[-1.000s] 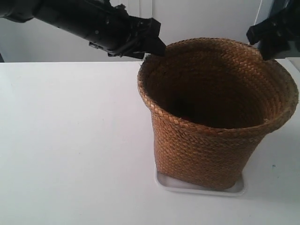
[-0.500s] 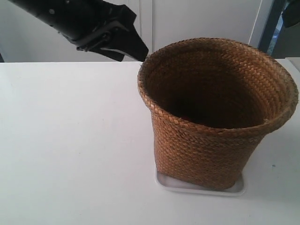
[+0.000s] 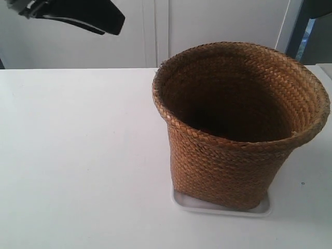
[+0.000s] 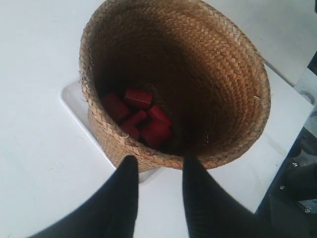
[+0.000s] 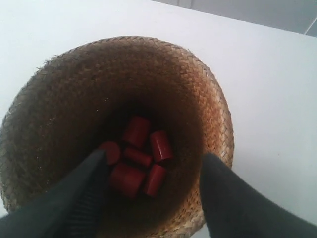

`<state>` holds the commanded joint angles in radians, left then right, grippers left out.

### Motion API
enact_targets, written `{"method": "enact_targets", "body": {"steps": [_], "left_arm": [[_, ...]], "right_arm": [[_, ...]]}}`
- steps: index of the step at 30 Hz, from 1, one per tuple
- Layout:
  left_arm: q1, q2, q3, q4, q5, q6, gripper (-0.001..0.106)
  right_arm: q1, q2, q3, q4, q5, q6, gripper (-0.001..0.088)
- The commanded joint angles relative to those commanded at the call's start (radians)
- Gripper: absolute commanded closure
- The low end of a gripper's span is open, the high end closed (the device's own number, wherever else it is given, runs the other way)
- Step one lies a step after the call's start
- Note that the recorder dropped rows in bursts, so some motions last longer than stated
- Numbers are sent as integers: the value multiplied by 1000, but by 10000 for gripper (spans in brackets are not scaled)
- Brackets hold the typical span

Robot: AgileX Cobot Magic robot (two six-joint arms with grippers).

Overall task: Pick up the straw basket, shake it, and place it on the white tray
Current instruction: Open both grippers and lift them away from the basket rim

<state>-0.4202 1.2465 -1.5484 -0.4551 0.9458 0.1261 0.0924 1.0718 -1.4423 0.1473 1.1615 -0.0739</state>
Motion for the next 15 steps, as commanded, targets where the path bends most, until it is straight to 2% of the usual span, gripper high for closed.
{"method": "enact_targets", "body": {"steps": [8,12,15], "left_arm": [[0,-34,6,8,46,2,1053],[0,-73,49,8,21,9,1053],[0,-139,117,10,-6,31,1053]], "right_arm": [[0,-56,0,5,0,-15,848],[0,-106,0,5,-17,-29,868],[0,-162,11,9,-15,-29,868]]}}
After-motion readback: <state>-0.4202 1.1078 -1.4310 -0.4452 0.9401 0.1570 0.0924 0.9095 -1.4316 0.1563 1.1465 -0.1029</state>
